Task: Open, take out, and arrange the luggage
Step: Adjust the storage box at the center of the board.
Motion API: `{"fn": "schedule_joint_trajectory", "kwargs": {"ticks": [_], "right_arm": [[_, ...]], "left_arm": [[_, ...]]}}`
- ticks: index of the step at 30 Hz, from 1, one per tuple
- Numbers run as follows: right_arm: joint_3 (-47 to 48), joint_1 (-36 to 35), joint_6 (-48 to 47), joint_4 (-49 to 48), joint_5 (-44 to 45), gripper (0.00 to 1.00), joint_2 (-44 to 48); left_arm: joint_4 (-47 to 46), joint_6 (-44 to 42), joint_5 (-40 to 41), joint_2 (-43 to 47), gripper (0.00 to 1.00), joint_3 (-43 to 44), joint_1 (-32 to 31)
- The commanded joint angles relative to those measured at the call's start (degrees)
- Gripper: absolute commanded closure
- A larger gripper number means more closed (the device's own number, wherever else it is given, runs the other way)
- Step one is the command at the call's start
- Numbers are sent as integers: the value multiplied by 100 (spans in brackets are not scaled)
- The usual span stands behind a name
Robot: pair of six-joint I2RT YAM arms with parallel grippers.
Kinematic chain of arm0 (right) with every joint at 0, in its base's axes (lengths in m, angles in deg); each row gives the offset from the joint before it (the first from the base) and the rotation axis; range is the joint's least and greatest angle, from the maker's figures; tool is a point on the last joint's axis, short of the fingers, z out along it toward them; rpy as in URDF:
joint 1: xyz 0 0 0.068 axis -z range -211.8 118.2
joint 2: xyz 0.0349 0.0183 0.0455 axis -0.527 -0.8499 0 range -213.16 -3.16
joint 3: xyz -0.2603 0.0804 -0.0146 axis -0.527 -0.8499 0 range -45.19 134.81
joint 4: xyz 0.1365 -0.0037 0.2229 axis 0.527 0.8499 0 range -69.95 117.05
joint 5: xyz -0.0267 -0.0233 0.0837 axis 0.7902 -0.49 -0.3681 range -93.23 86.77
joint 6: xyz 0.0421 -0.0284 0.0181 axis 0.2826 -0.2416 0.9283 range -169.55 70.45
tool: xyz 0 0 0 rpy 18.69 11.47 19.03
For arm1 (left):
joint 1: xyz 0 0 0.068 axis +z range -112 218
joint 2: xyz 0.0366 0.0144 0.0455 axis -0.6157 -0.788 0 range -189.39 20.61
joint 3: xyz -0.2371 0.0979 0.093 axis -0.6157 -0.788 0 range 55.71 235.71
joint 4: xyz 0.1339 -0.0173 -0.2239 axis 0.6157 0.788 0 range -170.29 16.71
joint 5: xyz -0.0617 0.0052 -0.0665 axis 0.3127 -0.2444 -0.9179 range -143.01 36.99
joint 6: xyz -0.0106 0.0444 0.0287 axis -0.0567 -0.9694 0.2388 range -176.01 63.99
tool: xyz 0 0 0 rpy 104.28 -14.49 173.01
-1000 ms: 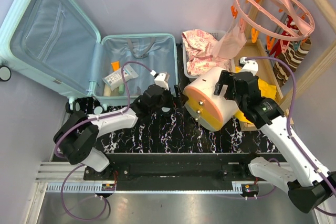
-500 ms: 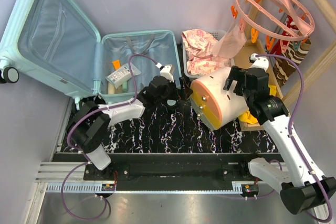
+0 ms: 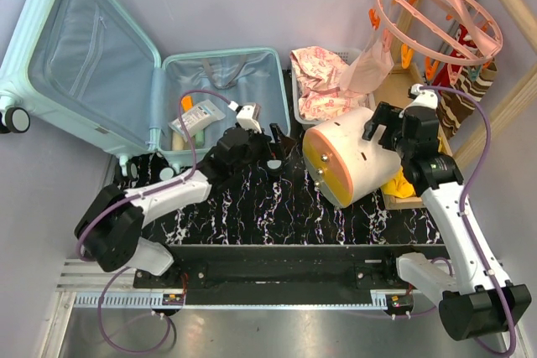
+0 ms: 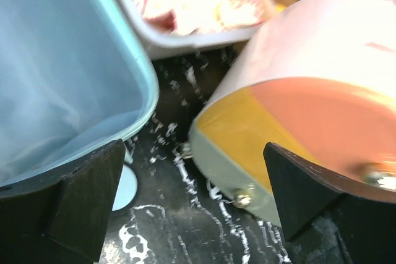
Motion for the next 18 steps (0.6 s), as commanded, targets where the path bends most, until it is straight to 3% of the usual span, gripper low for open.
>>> {"fn": "schedule_joint_trajectory", "kwargs": {"ticks": [1,18], "right_arm": [[-367,75,23,135,-193,0,-84],[-1466,102,1191,46,-1335,0,1331]], "left_arm": [[-154,-339,323,303,1,-3,-415],[461,-577,-125,-1384,1,1605,-627]]}}
